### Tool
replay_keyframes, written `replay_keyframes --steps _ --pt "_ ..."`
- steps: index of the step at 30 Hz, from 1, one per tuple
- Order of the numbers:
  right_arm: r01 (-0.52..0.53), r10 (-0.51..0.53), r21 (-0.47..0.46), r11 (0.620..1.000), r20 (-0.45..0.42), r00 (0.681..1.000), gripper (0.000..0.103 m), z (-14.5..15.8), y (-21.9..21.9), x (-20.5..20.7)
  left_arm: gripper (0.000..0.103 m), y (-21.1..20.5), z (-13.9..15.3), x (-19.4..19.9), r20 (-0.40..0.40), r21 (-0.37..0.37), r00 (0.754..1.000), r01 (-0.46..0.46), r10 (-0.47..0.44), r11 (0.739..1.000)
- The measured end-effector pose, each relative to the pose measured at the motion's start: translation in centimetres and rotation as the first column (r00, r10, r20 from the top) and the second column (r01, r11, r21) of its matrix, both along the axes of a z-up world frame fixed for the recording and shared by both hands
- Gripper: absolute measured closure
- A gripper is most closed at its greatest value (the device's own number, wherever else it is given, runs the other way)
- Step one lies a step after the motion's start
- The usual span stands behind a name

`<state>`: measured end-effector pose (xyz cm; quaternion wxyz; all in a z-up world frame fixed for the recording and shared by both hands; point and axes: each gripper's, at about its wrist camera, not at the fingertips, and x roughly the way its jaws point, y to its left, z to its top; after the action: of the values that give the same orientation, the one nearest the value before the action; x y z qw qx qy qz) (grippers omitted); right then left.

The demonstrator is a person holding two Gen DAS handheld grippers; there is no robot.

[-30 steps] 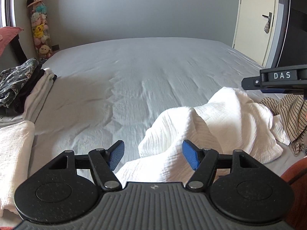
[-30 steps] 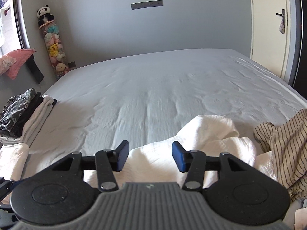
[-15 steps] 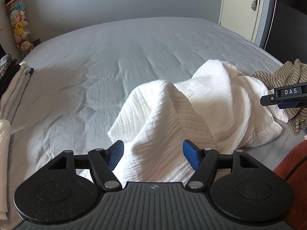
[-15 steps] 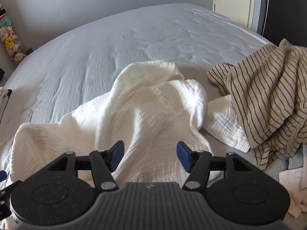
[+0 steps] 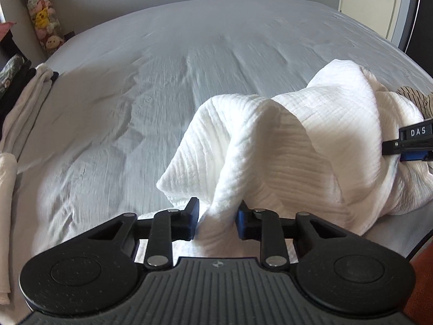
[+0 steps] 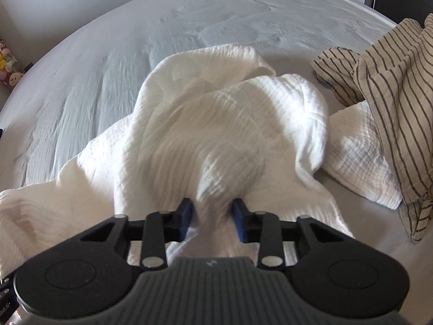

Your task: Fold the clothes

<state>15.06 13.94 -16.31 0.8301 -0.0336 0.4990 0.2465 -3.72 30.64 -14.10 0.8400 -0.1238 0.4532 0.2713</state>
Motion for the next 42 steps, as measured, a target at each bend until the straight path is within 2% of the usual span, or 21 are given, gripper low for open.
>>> replay_keyframes --steps 1,4,5,10,14,17,20,22,25,27,30,31,32,34,38,42 --pt "-0.007 0.007 -0.005 1.000 0.002 1.000 0.083 -0.1 0.1 -0.1 0.087 0.2 0.0 -0.1 0.007 -0.009 1.000 -0.006 0.006 1.000" --pt "-0.048 0.048 0.002 0.999 0.033 0.998 0.098 0.7 0.6 -1.0 0.092 0.1 0.5 -0.6 0.024 0.040 1.000 -0.017 0.016 0.999" --pt "-0.070 0.070 0.011 0.997 0.045 0.997 0.099 1.3 0.9 -1.7 0.092 0.1 0.8 -0.9 0.028 0.056 0.999 -0.020 0.018 0.998" --pt "-0.223 0.216 0.083 0.971 0.089 0.972 0.099 4.4 3.8 -6.3 0.095 1.6 2.7 -2.9 0.034 0.088 0.995 -0.095 0.092 0.992" --pt "-0.371 0.354 0.168 0.913 0.124 0.927 0.100 7.5 7.2 -11.1 0.095 3.5 4.9 -5.8 0.074 0.128 0.977 -0.208 0.199 0.970" --pt "-0.467 0.439 0.210 0.859 0.164 0.883 0.100 9.6 9.7 -14.8 0.095 5.1 6.6 -8.3 0.096 0.145 0.954 -0.297 0.286 0.944" --pt "-0.521 0.493 0.242 0.818 0.170 0.853 0.100 10.7 11.6 -17.5 0.096 6.3 7.6 -10.1 0.097 0.163 0.934 -0.356 0.344 0.920" --pt "-0.541 0.514 0.236 0.807 0.168 0.841 0.100 10.5 12.5 -18.8 0.094 6.8 7.8 -10.9 0.085 0.148 0.932 -0.360 0.351 0.921" --pt "-0.532 0.510 0.180 0.827 0.155 0.846 0.099 9.5 13.2 -19.9 0.085 6.7 7.6 -11.7 0.074 0.097 0.939 -0.341 0.335 0.935" --pt "-0.512 0.492 0.151 0.846 0.149 0.858 0.098 8.8 13.0 -19.7 0.082 5.9 7.5 -11.9 0.067 0.116 0.949 -0.315 0.309 0.942" --pt "-0.482 0.464 0.142 0.865 0.140 0.875 0.091 8.5 12.1 -19.0 0.071 4.7 7.8 -11.8 0.078 0.138 0.962 -0.269 0.261 0.953" --pt "-0.472 0.455 0.144 0.869 0.141 0.880 0.083 8.6 11.5 -18.8 0.067 4.3 8.0 -11.8 0.092 0.141 0.965 -0.257 0.246 0.956" --pt "-0.466 0.445 0.145 0.873 0.156 0.882 0.069 8.9 10.8 -18.7 0.065 3.9 8.2 -11.8 0.105 0.144 0.967 -0.245 0.231 0.959" --pt "-0.452 0.424 0.147 0.880 0.187 0.886 0.063 9.6 9.5 -18.5 0.053 3.1 8.7 -11.8 0.129 0.158 0.971 -0.223 0.203 0.962" --pt "-0.427 0.391 0.128 0.895 0.238 0.889 0.056 10.5 7.3 -17.7 0.051 1.5 9.3 -11.4 0.168 0.200 0.975 -0.179 0.147 0.963" --pt "-0.384 0.351 0.093 0.919 0.255 0.901 0.055 10.6 5.0 -15.9 0.049 -0.1 9.4 -10.7 0.191 0.233 0.979 -0.117 0.073 0.965"
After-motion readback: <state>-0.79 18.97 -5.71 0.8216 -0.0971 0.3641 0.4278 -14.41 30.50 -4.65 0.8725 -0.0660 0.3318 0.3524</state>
